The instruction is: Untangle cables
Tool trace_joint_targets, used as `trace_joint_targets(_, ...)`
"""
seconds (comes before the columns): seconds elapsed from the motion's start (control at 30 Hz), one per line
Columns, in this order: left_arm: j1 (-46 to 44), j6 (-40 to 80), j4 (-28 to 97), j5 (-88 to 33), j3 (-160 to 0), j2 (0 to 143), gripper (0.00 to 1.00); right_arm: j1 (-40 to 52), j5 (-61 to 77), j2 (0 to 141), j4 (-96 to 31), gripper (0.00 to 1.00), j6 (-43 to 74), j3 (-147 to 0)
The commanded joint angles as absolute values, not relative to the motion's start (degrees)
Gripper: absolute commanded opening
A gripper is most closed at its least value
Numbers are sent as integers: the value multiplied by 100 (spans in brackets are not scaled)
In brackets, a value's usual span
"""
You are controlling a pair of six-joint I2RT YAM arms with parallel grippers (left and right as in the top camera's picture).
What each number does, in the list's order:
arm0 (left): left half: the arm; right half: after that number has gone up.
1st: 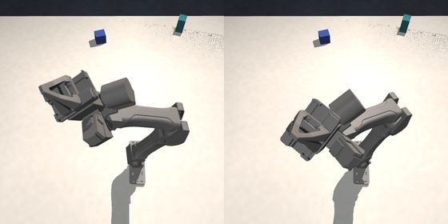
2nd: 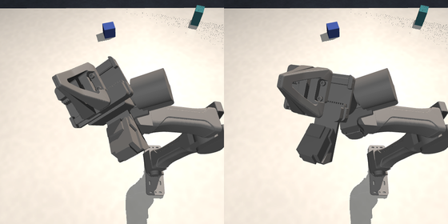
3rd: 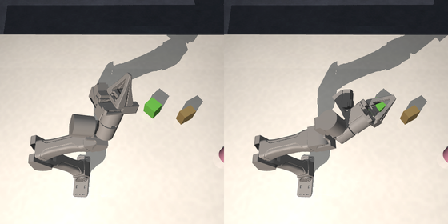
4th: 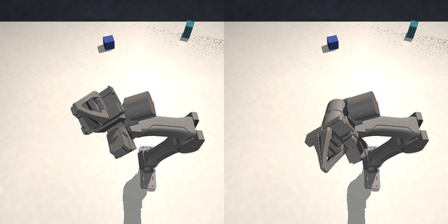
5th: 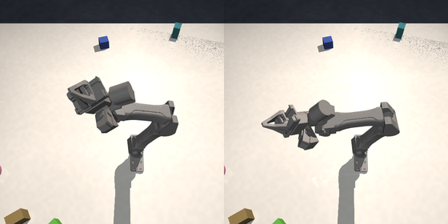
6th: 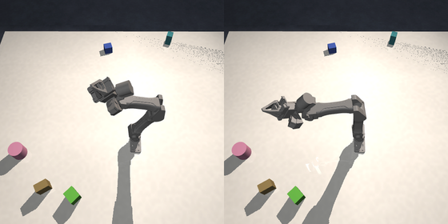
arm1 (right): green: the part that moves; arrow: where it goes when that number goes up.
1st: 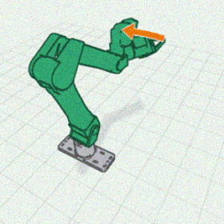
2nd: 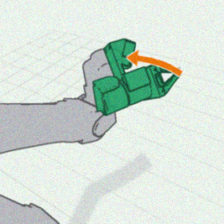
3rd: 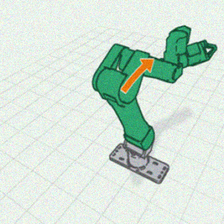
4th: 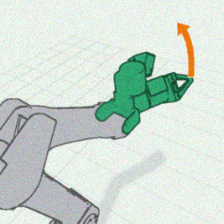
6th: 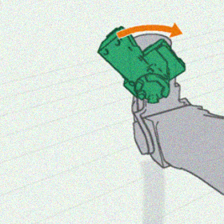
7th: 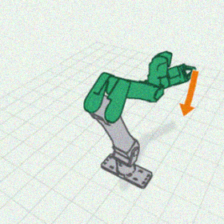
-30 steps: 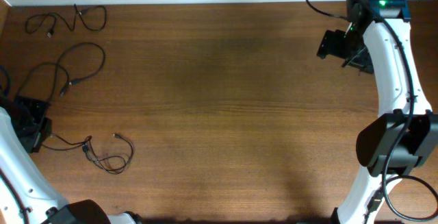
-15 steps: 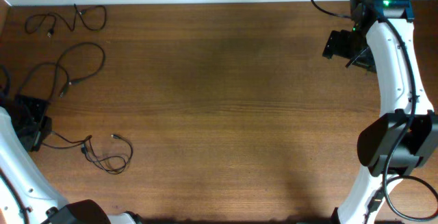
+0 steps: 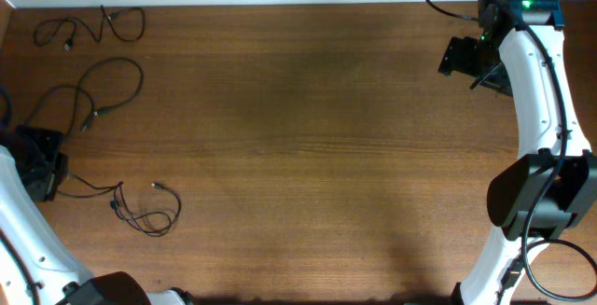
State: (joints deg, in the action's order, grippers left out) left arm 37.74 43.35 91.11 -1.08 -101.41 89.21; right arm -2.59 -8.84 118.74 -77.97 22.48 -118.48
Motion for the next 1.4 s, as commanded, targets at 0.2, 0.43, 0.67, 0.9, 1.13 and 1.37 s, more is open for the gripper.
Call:
trace_joint_targets(0.2,3959,5334,8355,523,-10123,8912,0,-266,-775,11944,-7802,98,2290,-11815)
trace_joint_targets(0.43,4915,5332,7011,1094,-10123,8932,0,-266,-773,11944,-7872,98,2290,-11810)
trace_joint_targets(0.67,5046,5332,7081,1675,-10119,9472,0,-266,-768,11944,-7872,98,2290,-11784)
trace_joint_targets(0.9,5041,5330,7116,1461,-10119,10748,43,-266,-598,11944,-7872,98,2290,-11773)
trace_joint_targets(1.13,5041,4230,6683,-54,-10119,11332,99,-266,-572,11944,-7870,98,2290,-11773)
trace_joint_targets(1.37,5078,4003,6869,132,-10175,11279,99,-266,-558,11944,-7870,98,2287,-11773)
